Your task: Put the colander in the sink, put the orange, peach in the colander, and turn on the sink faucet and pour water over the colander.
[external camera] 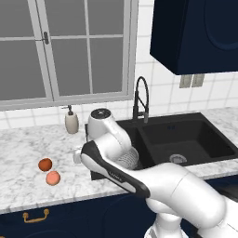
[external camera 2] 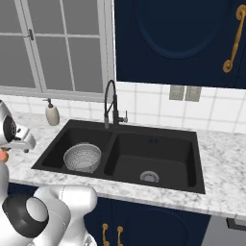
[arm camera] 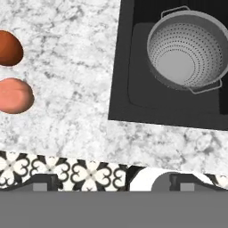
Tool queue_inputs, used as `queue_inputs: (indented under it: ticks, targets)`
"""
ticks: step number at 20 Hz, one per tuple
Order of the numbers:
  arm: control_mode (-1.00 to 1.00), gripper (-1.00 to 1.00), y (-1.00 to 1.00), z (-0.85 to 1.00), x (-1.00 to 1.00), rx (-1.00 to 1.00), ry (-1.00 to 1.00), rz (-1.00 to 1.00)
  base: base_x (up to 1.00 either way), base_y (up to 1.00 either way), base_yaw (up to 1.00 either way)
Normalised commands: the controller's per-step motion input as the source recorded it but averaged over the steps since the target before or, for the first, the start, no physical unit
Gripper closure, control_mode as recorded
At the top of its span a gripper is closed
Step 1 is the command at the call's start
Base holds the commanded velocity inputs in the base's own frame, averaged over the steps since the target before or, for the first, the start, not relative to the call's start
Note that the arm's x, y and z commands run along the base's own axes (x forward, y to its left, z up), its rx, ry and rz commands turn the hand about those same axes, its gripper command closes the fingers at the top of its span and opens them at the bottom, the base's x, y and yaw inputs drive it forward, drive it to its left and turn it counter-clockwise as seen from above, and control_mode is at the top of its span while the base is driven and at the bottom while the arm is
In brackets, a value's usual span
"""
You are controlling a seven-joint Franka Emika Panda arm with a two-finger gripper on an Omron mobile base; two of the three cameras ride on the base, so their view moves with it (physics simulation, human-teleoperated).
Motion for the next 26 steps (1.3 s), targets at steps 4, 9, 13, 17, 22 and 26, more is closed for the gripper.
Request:
queue_inputs:
  ticks: [4, 9, 13, 17, 22, 26]
  targets:
    - [-1.00, -1.00, 0.65, -0.04, 0.03, 0.03, 0.00, 0.32, 0.00, 0.00, 0.00]
    - [-1.00, -1.00, 0.58, -0.08, 0.01, 0.00, 0.00, 0.05, 0.00, 0.00, 0.00]
    - [-1.00, -1.00, 0.52, -0.10, 0.18, 0.00, 0.00, 0.00, 0.00, 0.00, 0.00]
    - [-1.00, -1.00, 0.54, -0.15, 0.16, 0.00, 0.02, 0.00, 0.00, 0.00, 0.00]
    - [-1.00, -1.00, 0.33, -0.23, 0.05, 0.00, 0.05, 0.00, 0.00, 0.00, 0.00]
    - [-1.00, -1.00, 0.28, -0.29, 0.09, 0.00, 0.10, 0.00, 0.00, 0.00, 0.00]
